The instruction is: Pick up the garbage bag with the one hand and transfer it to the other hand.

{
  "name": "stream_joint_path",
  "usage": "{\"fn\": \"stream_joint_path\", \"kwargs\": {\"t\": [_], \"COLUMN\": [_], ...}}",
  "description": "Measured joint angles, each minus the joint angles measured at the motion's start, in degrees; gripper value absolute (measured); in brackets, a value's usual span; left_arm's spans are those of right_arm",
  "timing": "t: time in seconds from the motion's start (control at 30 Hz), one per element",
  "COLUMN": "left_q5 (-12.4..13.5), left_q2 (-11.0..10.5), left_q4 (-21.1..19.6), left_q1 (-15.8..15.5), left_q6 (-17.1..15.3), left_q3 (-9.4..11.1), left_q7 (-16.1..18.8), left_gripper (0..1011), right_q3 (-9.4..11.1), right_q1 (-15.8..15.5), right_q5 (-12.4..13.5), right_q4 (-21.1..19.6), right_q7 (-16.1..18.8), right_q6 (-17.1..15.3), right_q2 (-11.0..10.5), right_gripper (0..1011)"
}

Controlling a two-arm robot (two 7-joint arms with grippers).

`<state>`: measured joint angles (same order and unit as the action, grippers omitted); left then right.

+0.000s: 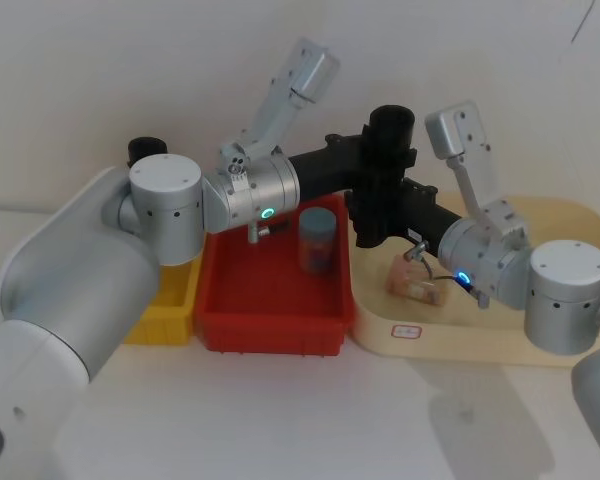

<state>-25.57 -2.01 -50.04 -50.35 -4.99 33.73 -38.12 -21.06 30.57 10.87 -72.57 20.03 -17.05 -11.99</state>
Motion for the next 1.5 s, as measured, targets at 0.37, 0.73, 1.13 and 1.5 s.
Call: {"fn": "stream_joint_path", "kwargs": {"t": [0.37, 0.73, 1.13, 1.5], "left_q5": [0.0, -0.1, -0.1, -0.1], "left_q2": [0.0, 0.1, 0.1, 0.1], "left_q4": [0.1, 0.1, 0.1, 0.1], "left_q1": [-0.1, -0.1, -0.1, -0.1], "left_q6": [0.0, 0.1, 0.1, 0.1], "left_q3": [0.1, 0.0, 0.0, 0.0], "left_q7": [0.0, 0.0, 0.0, 0.0], "left_gripper": [375, 463, 829, 1001], "right_q3": [-0.1, -0.1, -0.1, 1.9], "right_q1": [0.3, 0.3, 0.3, -0.5], "right_q5": [0.1, 0.2, 0.2, -0.3], "right_q4": [0.5, 0.7, 0.6, -1.0], "right_q7": [0.2, 0.3, 0.0, -3.3], "right_q6": [0.2, 0.2, 0.2, -1.9], "right_q2": [0.1, 0.2, 0.0, -0.7], "right_gripper": [586, 586, 585, 585]}}
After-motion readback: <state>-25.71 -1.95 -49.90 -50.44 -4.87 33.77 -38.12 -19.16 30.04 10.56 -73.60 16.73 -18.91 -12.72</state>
